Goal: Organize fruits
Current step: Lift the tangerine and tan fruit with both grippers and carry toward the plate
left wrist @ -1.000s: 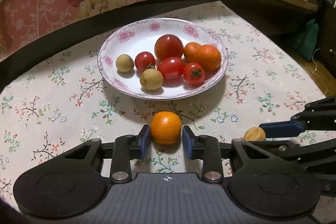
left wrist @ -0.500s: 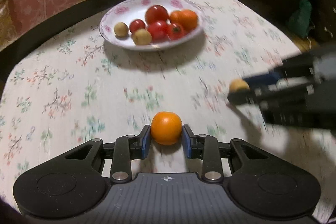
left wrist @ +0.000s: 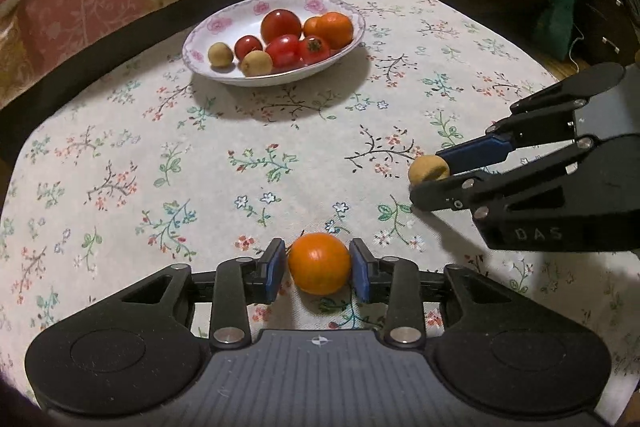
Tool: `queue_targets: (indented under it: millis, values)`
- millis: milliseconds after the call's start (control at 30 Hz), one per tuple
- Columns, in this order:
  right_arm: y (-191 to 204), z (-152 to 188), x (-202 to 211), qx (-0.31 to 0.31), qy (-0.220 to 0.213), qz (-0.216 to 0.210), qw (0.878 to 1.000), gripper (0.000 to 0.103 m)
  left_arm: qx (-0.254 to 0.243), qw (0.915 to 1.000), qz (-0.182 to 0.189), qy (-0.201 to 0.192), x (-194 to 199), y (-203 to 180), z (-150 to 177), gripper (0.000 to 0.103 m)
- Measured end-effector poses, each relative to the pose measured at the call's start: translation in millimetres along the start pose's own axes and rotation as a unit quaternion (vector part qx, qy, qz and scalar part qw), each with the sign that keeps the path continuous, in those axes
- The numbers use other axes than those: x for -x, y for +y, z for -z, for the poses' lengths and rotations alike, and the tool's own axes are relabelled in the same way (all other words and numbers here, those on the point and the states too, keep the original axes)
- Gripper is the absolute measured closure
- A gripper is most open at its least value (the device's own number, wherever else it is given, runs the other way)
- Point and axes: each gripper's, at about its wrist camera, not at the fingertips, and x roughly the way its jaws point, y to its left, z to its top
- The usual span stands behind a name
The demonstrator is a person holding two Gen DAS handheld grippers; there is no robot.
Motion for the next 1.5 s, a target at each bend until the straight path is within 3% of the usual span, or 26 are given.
queue_targets:
  millis: [67, 167, 933, 1000, 1233, 1500]
  values:
    - [3.2, -0.9, -0.4, 0.010, 0.005, -0.003, 1.000, 0.068, -0.001, 1.0000, -0.004, -0.003, 4.4, 1.2, 2.9, 0.052]
    - [6.7, 0.4, -0.4, 0.019, 0.005, -0.007, 1.000, 0.062, 0.002, 1.0000, -0.006, -0.008, 10.0, 2.2, 8.8, 0.048]
    - [6.2, -3.1, -2.8, 0.023, 0.005, 0.010, 1.000, 0.062, 0.000, 1.0000, -0.005, 0.000, 13.0, 1.3, 19.4, 0.048]
    - [5.9, -3.5, -4.1, 0.023, 0.008, 0.009, 1.000, 0.063, 0.000, 1.0000, -0.004, 0.002, 11.6, 1.8, 18.0, 0.048]
    - [12.7, -4.4, -5.5, 0.040, 0.011, 0.014, 0.999, 0.081, 0.012, 0.9999, 0.000, 0.010, 9.6, 3.9, 15.8, 0.061]
    - [15.0, -6.6, -0.2, 0.040, 0.004, 0.002, 0.999, 0.081, 0.018, 0.9998, 0.009, 0.004, 9.9, 3.9, 7.9, 0.062]
